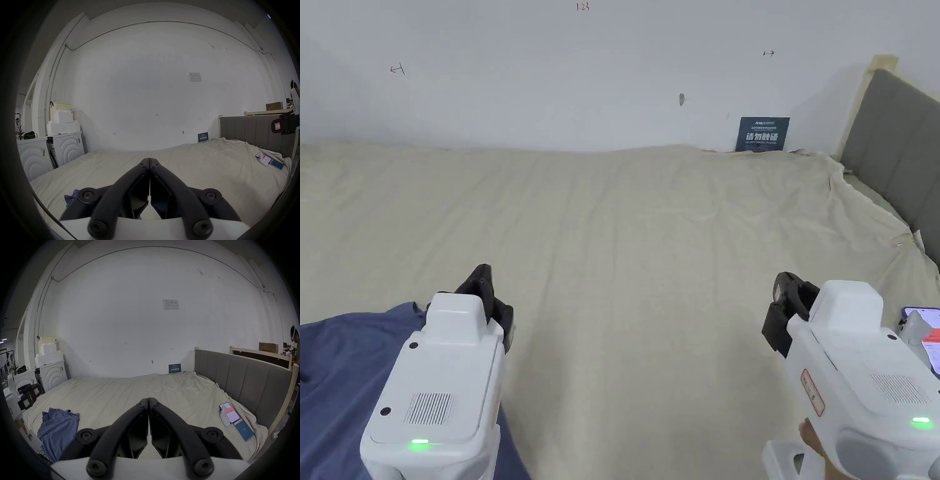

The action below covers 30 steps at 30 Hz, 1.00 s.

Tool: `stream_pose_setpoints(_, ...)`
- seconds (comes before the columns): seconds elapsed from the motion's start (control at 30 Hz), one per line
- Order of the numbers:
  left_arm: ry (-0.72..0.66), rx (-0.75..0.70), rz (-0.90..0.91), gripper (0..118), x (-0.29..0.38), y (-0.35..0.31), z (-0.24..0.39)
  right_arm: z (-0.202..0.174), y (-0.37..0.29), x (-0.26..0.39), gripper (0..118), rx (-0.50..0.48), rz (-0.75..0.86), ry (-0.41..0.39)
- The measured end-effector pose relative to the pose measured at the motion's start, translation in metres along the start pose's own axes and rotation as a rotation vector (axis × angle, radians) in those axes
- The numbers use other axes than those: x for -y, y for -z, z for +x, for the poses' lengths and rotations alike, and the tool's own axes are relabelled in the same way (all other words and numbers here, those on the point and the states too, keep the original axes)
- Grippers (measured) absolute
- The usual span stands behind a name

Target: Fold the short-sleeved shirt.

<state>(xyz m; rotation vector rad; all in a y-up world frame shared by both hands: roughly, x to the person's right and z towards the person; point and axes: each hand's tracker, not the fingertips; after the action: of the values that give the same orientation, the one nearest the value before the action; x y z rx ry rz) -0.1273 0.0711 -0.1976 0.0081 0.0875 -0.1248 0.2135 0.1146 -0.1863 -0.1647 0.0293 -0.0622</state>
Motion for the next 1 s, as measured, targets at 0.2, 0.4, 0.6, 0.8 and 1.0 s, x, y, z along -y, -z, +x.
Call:
stream_pose_setpoints(0.2, -0.002, 0.003, 0.000, 1, -0.002, 0.000, -0.002, 0.000, 0.001, 0.001, 0, -0.004, 0.000, 0.002)
stream_pose_setpoints(0.4, -0.007, 0.001, 0.000, 1, -0.001, -0.001, -0.004, -0.001, 0.002, 0.000, 0, -0.008, 0.001, 0.002)
stream_pose_setpoints(0.6, -0.016, -0.005, -0.002, 1, -0.001, -0.001, -0.009, -0.008, 0.003, -0.003, 0, -0.018, 0.006, -0.009)
stream_pose_setpoints(0.8, -0.060, -0.082, -0.009, 1, 0.001, -0.009, -0.039, -0.034, 0.012, -0.005, 0, -0.080, 0.011, -0.034)
stream_pose_setpoints(1.0, -0.057, -0.212, -0.015, 1, 0.004, -0.029, -0.090, -0.076, 0.028, -0.004, 0, -0.185, 0.017, -0.055)
